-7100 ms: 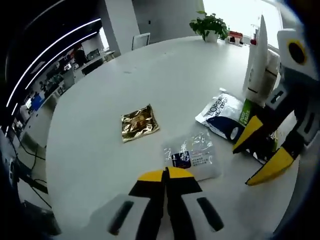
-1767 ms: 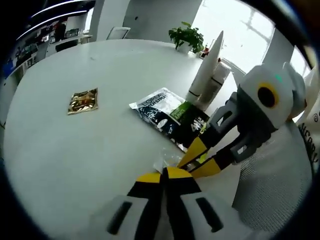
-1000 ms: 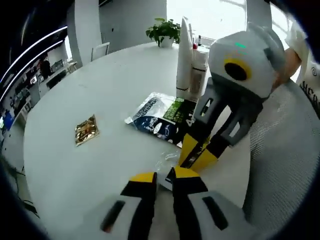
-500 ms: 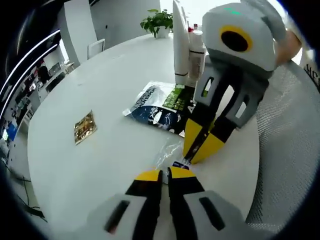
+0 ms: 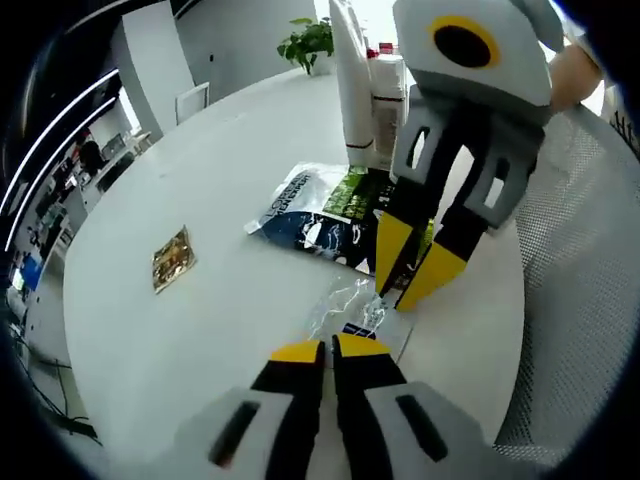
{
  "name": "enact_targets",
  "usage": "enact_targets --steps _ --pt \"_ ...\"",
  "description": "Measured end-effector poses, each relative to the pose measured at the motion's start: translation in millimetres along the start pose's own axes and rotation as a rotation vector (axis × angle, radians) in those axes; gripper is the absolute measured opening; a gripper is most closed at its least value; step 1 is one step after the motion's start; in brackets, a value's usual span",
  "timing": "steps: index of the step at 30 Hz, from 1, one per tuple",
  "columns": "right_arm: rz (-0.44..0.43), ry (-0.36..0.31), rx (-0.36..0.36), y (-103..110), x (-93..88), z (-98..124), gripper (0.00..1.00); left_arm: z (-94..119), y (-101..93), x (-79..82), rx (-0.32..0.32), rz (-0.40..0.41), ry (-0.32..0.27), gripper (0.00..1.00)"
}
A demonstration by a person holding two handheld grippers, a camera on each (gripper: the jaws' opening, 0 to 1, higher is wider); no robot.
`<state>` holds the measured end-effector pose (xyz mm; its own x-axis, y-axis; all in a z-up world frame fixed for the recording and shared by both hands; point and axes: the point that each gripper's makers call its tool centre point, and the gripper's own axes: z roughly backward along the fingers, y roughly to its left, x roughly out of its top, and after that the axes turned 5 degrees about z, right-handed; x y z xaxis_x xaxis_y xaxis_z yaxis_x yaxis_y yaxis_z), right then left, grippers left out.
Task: Arrange the skincare products in the storage area until every visible bottle or jar stands upright without overlapping.
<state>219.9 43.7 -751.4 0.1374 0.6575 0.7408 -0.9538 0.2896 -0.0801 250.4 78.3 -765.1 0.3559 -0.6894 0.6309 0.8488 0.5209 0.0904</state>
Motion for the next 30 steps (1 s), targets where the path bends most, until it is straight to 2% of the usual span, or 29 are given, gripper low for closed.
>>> enact_targets --steps 10,15,30 --pt "0.029 -0.009 -0.062 -6 5.7 47 0.10 -1 0.3 1.3 0.014 0.011 0.001 0.04" --pt "0.033 -0.013 -0.090 -4 5.5 64 0.09 -2 -1.7 5.6 0.008 0.007 -0.003 0.08" --pt "0.017 -0.038 -0.132 -1 5.1 88 0.10 0 -0.8 3.7 0.041 0.041 0.026 0.09"
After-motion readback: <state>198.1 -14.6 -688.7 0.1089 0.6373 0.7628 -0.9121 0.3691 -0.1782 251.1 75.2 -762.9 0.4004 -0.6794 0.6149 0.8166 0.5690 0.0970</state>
